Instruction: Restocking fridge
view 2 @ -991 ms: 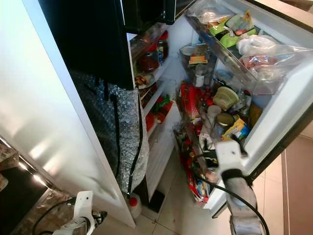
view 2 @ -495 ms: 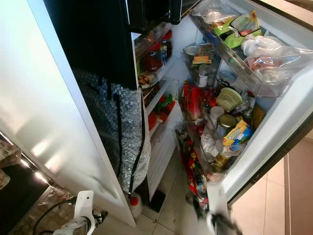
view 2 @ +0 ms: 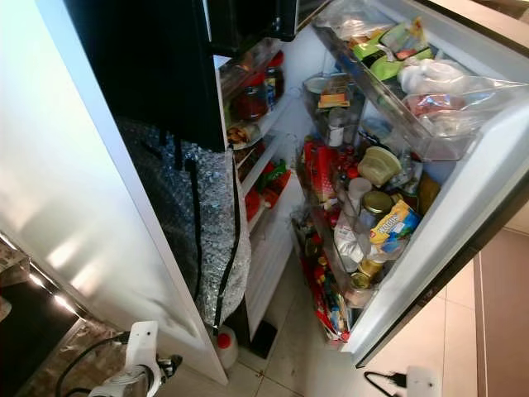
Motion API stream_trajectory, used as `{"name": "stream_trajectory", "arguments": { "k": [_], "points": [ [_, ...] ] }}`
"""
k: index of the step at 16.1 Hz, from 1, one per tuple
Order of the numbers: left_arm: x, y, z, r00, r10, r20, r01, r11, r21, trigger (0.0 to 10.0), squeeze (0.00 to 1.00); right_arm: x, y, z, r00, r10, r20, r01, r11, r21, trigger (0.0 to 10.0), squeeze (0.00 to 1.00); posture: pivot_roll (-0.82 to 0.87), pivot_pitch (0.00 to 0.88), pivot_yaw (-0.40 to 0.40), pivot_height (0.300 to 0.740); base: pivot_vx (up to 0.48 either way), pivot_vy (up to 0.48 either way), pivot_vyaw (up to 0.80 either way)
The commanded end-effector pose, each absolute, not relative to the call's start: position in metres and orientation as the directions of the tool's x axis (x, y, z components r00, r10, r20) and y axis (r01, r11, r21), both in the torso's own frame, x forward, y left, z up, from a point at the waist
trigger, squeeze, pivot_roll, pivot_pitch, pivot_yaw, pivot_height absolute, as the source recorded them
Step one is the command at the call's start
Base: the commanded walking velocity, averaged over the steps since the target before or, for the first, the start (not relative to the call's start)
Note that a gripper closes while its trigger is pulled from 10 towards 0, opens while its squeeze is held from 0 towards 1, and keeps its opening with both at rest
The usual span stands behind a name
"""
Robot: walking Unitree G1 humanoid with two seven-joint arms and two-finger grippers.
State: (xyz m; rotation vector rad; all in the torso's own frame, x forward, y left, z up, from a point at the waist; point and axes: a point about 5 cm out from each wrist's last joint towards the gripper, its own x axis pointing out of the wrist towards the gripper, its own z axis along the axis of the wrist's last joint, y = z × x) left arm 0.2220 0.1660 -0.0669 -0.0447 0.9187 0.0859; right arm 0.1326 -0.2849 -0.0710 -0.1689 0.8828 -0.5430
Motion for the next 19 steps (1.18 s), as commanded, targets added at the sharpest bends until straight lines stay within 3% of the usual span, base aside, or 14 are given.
{"name": "stream_trajectory", "arguments": {
  "k": [1,3,7,8,11,14,19],
  "points": [
    [0.219,0.168,-0.068,0.593,0.055,-0.803,-0.077,0.997,0.011,10.0,0.0,0.128,-0.302,-0.062,0.519,-0.597,-0.611,0.467,0.797,-0.383,10.0,0.0,-0.3,0.024,0.045,0.74,0.0,0.0,0.0],
    [0.219,0.168,-0.069,0.593,0.053,-0.804,-0.073,0.997,0.012,10.0,0.0,0.12,-0.316,-0.055,0.508,-0.673,-0.537,0.528,0.736,-0.424,10.0,0.0,-0.3,0.018,0.049,0.74,0.0,0.0,0.0],
    [0.218,0.168,-0.069,0.592,0.052,-0.805,-0.069,0.998,0.014,10.0,0.0,0.089,-0.361,-0.03,0.304,-0.914,-0.27,0.644,0.406,-0.648,10.0,0.0,-0.3,0.01,0.05,0.74,0.0,0.0,0.0],
    [0.218,0.169,-0.069,0.592,0.053,-0.804,-0.069,0.997,0.014,10.0,0.0,0.085,-0.374,-0.017,0.251,-0.951,-0.182,0.706,0.308,-0.638,10.0,0.0,-0.3,0.007,0.052,0.74,0.0,0.0,0.0],
    [0.218,0.169,-0.069,0.593,0.053,-0.803,-0.067,0.998,0.016,10.0,0.0,0.102,-0.386,0.002,0.261,-0.96,-0.099,0.795,0.272,-0.543,10.0,0.0,-0.3,0.006,0.053,0.74,0.0,0.0,0.0],
    [0.219,0.169,-0.068,0.597,0.056,-0.8,-0.069,0.997,0.018,10.0,0.0,0.138,-0.393,0.033,0.319,-0.948,0.011,0.877,0.29,-0.383,10.0,0.0,-0.3,0.013,0.053,0.74,0.0,0.0,0.0],
    [0.22,0.169,-0.068,0.598,0.059,-0.799,-0.071,0.997,0.02,10.0,0.0,0.171,-0.388,0.063,0.369,-0.918,0.147,0.903,0.316,-0.291,10.0,0.0,-0.29,0.022,0.051,0.74,0.0,0.0,0.0]
  ]
}}
